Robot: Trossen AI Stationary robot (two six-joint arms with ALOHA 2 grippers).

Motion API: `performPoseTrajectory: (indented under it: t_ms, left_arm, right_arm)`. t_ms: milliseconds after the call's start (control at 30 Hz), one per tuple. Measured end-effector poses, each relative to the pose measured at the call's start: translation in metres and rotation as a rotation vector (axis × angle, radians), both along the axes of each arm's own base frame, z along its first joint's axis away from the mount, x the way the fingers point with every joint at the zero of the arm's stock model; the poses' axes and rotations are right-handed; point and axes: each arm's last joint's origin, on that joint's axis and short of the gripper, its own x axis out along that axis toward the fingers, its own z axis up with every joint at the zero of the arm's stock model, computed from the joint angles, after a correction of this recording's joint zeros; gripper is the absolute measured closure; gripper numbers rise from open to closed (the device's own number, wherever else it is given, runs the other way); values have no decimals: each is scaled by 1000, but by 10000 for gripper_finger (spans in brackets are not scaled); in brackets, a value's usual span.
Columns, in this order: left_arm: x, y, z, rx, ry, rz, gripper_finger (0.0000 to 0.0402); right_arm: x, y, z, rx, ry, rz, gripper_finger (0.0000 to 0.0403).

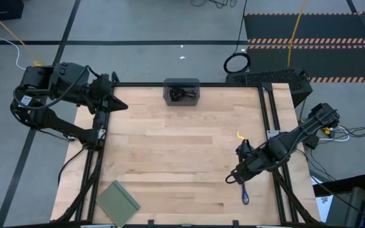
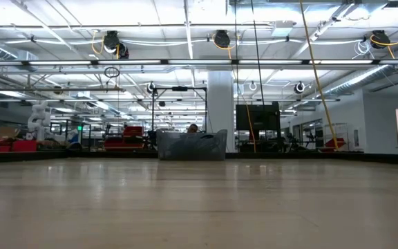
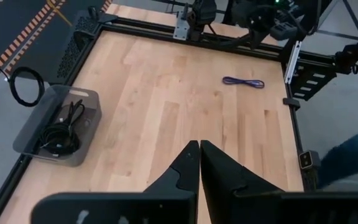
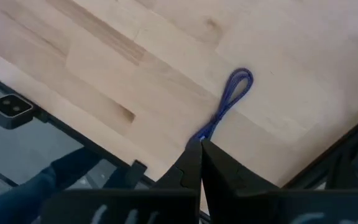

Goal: Pick and place USB-C Cables
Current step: Put the blue USB cable into the black bin

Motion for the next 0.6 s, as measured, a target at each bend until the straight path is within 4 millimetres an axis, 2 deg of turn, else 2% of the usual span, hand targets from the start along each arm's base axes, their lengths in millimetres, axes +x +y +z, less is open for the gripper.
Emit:
performPoseTrajectory:
  t_ms: [200,400,600]
  left_arm:
    - [0,1,0,13,0,20,395]
    - [0,1,0,5,-1,59,376]
    - [0,2,0,1,-1,78,389]
  right_arm:
    - [-5,3,-23,4,90,-104,403]
    - [-6,12,-58,73,114,-144,403]
    - [-11,20,-96,118,89,-194,398]
